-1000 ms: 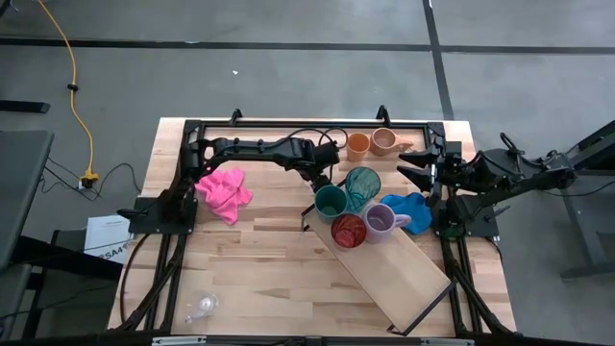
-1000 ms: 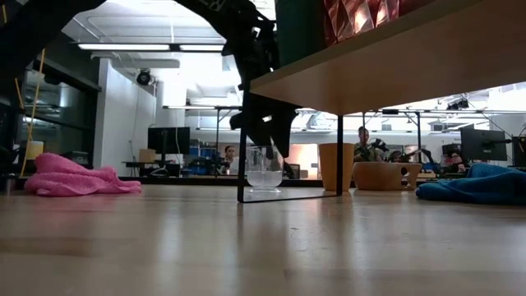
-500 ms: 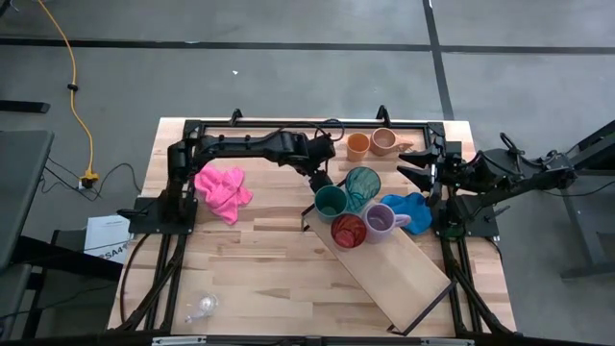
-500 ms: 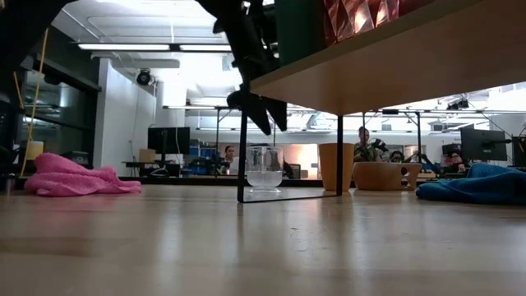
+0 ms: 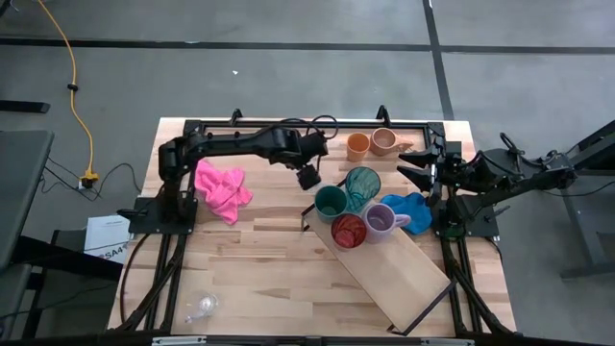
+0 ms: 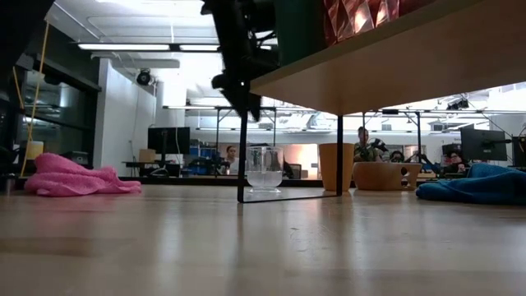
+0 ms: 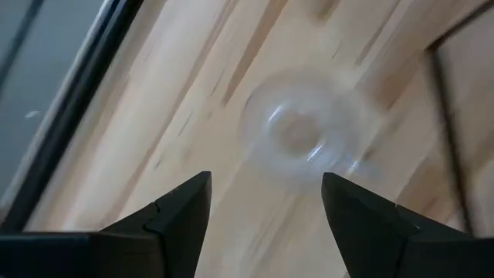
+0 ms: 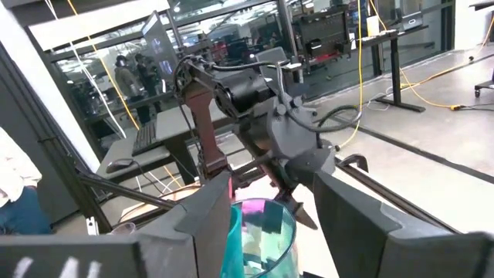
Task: Stack small to large cups/mugs on shelf
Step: Put the top transparent mug on the shelf
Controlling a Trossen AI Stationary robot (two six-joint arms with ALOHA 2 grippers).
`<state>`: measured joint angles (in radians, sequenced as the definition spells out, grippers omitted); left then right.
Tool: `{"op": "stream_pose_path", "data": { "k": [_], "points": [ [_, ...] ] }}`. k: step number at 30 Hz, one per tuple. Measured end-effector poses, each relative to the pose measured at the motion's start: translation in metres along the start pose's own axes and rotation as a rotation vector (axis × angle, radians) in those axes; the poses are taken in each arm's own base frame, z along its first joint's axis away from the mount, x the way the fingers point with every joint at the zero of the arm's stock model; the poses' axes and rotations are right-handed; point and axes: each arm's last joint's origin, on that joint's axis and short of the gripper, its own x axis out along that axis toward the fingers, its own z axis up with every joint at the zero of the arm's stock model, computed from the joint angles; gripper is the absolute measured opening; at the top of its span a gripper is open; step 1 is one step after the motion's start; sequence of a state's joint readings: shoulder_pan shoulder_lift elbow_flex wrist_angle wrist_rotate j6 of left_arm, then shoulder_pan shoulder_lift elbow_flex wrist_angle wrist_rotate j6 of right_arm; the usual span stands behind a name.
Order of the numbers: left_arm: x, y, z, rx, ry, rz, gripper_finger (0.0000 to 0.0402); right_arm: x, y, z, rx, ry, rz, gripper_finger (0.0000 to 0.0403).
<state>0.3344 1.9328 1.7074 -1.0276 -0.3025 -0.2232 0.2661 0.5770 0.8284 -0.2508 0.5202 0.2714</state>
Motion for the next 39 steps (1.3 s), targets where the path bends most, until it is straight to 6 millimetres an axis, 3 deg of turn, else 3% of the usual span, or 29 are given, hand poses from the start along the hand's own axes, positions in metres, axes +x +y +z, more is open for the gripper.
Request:
{"op": "stream_pose_path", "data": {
  "k": [4,8,14,20,26,31,35,39],
  "points": [
    [-0.016,0.010,-0.005,0.024,-0.004,0.064,0.0234,0.000,0.000,0.000,-0.001,0.000,0.000,0.0177],
    [-0.049,0.025,-0.008,-0.004,-0.084,0.079,0.0234,0.000,0.000,0.000,-0.007,-0.001,0.000,0.0177],
    [-0.130,0.054,-0.025,-0.131,-0.346,-0.004,0.0234,0.000,0.000,0.000,-0.009,-0.001,0.000,0.0177],
    [-0.215,0.076,-0.058,-0.229,-0.668,-0.154,0.0234,0.000,0.000,0.000,-0.010,-0.001,0.000,0.0177],
    [-0.270,0.088,-0.100,-0.236,-0.857,-0.260,0.0234,0.000,0.000,0.000,-0.010,-0.001,0.000,0.0177],
    [-0.274,0.086,-0.130,-0.260,-1.037,-0.363,0.0234,0.000,0.000,0.000,-0.009,-0.001,0.000,0.0177],
    [-0.245,0.082,-0.162,-0.269,-1.136,-0.446,0.0234,0.000,0.000,0.000,-0.006,-0.001,0.000,0.0177],
    [-0.216,0.077,-0.193,-0.231,-1.257,-0.658,0.0234,0.001,0.000,0.000,0.002,-0.008,-0.013,0.0177]
  ]
}}
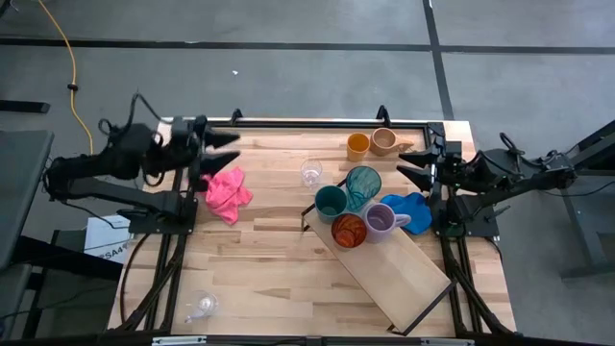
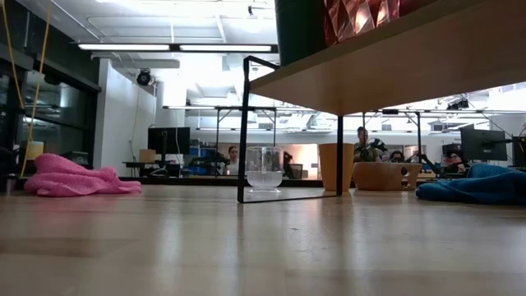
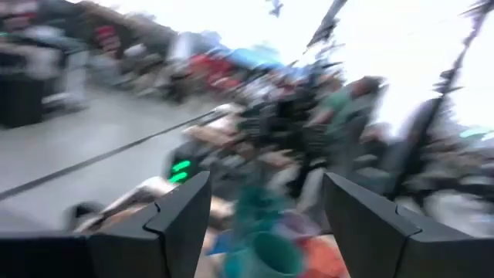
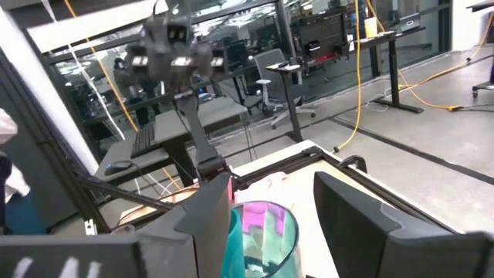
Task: Stack small to large cups/mugs on shelf
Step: Put the top transparent mug on the shelf
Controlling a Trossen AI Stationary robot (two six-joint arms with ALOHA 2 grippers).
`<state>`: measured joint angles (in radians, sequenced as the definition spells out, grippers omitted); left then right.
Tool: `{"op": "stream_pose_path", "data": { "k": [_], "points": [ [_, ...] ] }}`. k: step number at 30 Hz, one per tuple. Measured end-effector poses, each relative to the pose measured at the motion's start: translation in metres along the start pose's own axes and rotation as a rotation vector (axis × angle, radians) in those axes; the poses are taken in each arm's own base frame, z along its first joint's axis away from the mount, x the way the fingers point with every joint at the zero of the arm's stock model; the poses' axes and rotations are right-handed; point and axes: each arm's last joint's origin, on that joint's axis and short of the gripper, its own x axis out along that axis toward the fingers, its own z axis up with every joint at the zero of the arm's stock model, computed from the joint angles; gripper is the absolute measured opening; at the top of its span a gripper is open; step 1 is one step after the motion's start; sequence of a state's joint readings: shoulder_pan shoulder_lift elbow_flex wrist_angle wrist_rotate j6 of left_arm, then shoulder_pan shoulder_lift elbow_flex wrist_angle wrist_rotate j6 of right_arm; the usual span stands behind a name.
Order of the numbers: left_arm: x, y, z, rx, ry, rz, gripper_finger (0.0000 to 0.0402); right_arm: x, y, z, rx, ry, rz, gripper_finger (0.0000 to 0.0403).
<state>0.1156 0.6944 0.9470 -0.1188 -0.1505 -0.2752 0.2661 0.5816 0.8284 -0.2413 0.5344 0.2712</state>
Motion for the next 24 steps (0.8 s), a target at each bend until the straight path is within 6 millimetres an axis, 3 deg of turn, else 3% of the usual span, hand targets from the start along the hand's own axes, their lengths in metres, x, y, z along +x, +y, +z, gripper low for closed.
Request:
{"op": "stream_pose_path", "data": {
  "k": [4,10,18,24],
  "points": [
    [-0.020,0.007,-0.021,-0.074,-0.113,-0.121,0.0234,0.000,0.000,0.000,0.000,-0.005,-0.020,0.0177],
    [-0.040,0.012,-0.027,-0.091,-0.168,-0.138,0.0234,0.000,-0.001,0.001,0.039,-0.015,-0.038,0.0177],
    [-0.046,0.012,-0.026,-0.125,-0.171,-0.139,0.0234,0.007,-0.002,-0.002,0.124,-0.050,-0.197,0.0177],
    [-0.046,0.012,-0.025,-0.146,-0.180,-0.136,0.0234,0.035,-0.002,0.012,0.135,-0.031,-0.293,0.0177]
  ]
}}
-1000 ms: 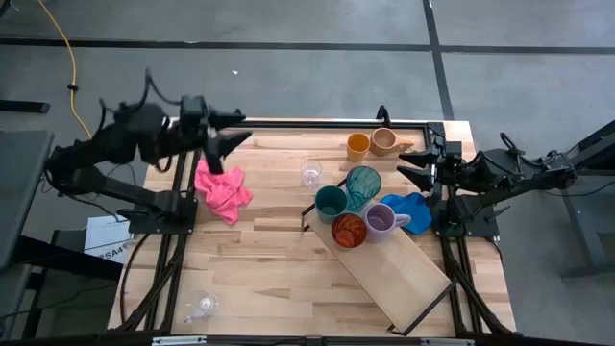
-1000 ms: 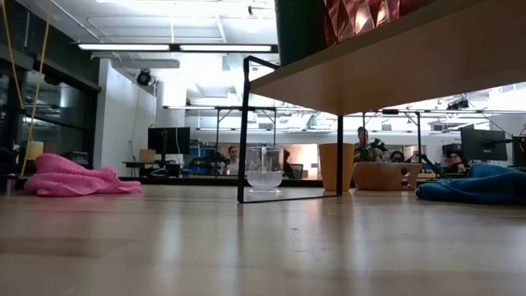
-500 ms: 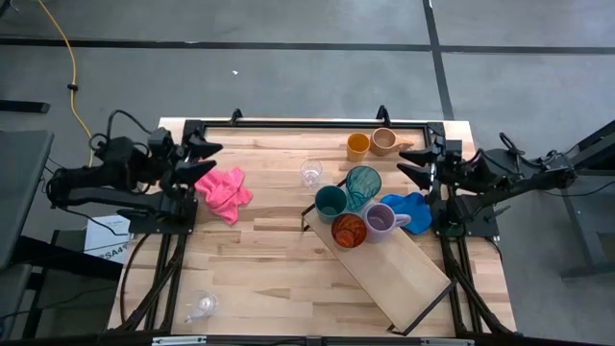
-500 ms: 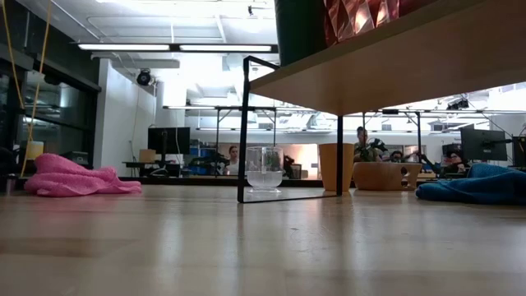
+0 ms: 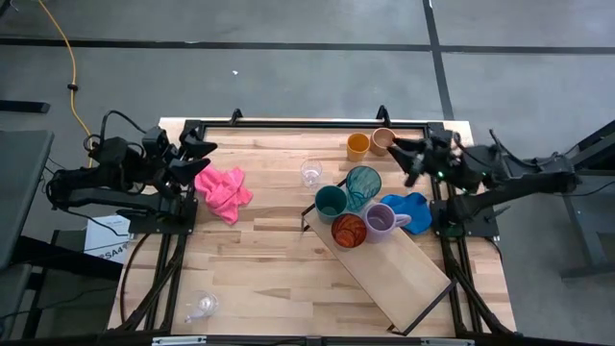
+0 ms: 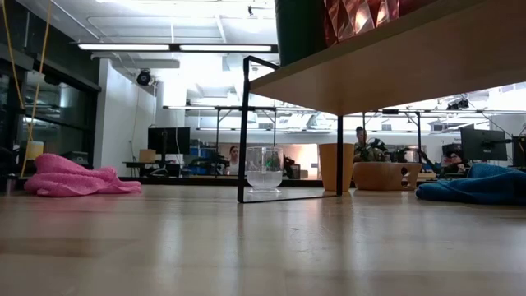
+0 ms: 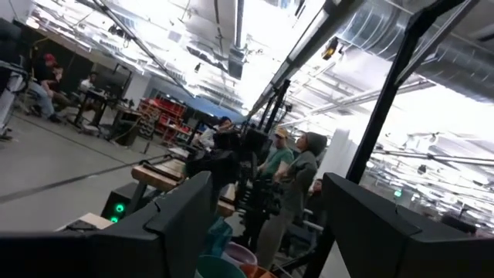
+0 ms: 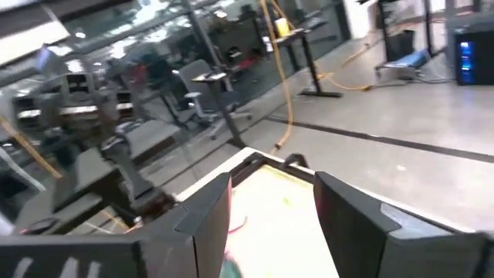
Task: Stack small to large cups/mugs on shelf
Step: Put the top transparent mug on the shelf
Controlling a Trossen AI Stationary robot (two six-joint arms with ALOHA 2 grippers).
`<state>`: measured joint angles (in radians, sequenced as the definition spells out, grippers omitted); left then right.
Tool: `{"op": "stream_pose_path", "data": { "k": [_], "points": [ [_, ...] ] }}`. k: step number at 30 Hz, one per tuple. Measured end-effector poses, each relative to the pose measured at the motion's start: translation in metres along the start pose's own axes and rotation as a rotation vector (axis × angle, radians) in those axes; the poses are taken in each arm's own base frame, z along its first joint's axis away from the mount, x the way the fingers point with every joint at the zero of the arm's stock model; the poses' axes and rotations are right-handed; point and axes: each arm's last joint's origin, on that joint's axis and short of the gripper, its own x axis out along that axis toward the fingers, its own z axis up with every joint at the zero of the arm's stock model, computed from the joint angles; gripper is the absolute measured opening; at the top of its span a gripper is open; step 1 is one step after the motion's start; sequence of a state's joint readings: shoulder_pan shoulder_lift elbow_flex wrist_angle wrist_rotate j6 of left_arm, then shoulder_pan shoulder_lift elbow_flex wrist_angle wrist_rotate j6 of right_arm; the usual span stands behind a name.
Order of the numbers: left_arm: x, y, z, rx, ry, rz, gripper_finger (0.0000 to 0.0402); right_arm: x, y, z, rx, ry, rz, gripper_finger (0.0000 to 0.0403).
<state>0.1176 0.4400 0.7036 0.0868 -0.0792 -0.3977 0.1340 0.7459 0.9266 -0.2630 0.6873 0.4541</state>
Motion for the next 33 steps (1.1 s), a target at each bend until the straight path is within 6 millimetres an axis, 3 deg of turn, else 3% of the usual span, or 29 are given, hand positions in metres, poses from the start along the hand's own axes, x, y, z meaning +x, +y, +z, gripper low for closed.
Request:
{"op": "stream_pose_path", "data": {
  "k": [7,12,16,22,27,33],
  "points": [
    [0.000,0.001,-0.001,0.000,-0.001,0.020,0.0234,0.051,-0.009,0.041,0.173,0.200,-0.182,0.0177],
    [0.000,0.001,-0.001,0.000,0.001,0.021,0.0234,0.105,-0.022,0.041,0.289,0.422,-0.209,0.0177],
    [0.000,0.001,-0.001,0.001,0.008,0.024,0.0234,0.150,-0.031,0.023,0.347,0.542,-0.250,0.0177],
    [0.000,0.001,-0.001,0.001,0.008,0.024,0.0234,0.202,-0.042,-0.022,0.393,0.658,-0.360,0.0177],
    [0.000,0.002,-0.003,0.002,0.022,0.029,0.0234,0.229,-0.045,-0.060,0.409,0.743,-0.424,0.0177],
    [0.000,0.002,-0.003,0.003,0.029,0.032,0.0234,0.247,-0.043,-0.096,0.405,0.811,-0.459,0.0177]
  ]
}}
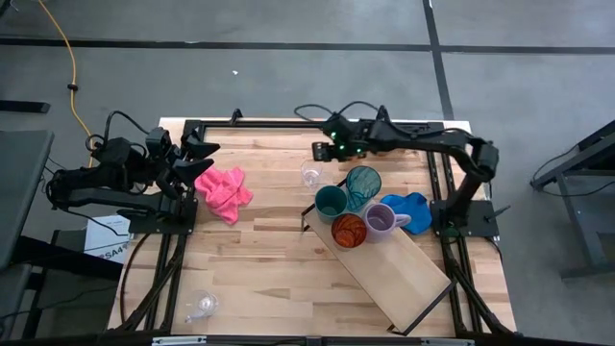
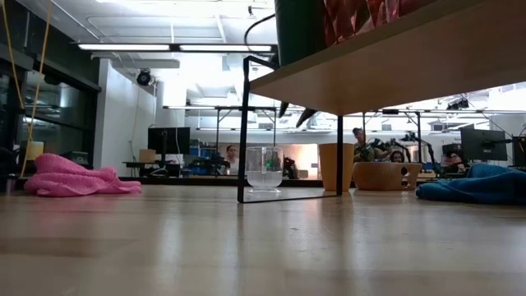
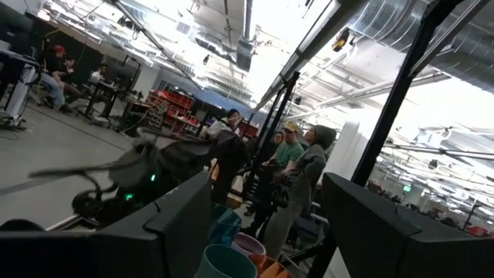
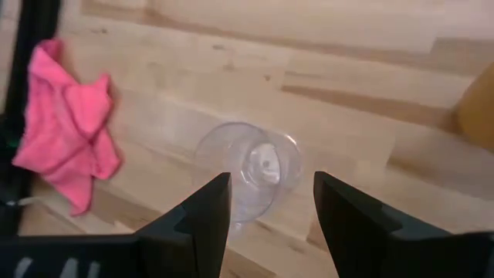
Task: Stack small to large cups/mugs on shelf
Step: Put the top transparent mug on the shelf
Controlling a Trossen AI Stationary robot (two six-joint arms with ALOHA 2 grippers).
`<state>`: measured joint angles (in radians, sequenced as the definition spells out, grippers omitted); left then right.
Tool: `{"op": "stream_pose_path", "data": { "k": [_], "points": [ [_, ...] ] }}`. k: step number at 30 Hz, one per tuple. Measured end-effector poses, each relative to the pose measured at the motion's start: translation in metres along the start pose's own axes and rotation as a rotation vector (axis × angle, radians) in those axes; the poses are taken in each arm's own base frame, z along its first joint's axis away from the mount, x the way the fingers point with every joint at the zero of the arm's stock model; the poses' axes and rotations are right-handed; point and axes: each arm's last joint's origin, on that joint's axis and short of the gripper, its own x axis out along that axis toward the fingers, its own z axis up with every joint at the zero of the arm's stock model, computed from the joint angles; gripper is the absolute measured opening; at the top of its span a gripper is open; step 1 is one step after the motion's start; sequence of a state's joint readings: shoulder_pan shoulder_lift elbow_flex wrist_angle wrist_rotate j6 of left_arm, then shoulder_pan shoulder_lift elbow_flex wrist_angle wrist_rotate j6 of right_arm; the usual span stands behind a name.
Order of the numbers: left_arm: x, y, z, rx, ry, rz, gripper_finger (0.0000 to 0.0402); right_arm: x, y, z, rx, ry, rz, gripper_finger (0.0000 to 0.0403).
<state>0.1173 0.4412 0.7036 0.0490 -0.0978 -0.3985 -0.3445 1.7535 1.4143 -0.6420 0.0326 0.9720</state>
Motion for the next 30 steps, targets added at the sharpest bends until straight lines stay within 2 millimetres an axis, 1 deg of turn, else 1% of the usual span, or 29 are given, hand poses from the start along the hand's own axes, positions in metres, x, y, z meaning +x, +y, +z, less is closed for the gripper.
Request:
{"op": "stream_pose_path", "data": {
  "k": [8,13,20,24,27,30],
  "points": [
    [0.000,0.000,0.000,0.000,0.000,0.000,0.0234,0.040,0.001,-0.014,0.051,0.061,-0.057,0.0177],
    [0.000,0.000,0.000,0.000,-0.001,0.000,0.0234,0.055,-0.001,-0.016,0.077,0.072,-0.080,0.0177],
    [0.000,0.000,0.000,0.000,-0.001,-0.001,0.0234,0.069,-0.003,-0.018,0.087,0.079,-0.093,0.0177],
    [0.000,0.000,0.000,-0.001,-0.002,-0.001,0.0234,0.073,-0.004,-0.019,0.103,0.084,-0.103,0.0174],
    [0.000,0.000,0.000,-0.001,-0.002,-0.001,0.0234,0.074,-0.005,-0.019,0.097,0.083,-0.105,0.0162],
    [0.000,0.000,0.000,-0.001,-0.002,-0.001,0.0234,0.074,-0.005,-0.018,0.093,0.059,-0.119,0.0137]
  ]
}}
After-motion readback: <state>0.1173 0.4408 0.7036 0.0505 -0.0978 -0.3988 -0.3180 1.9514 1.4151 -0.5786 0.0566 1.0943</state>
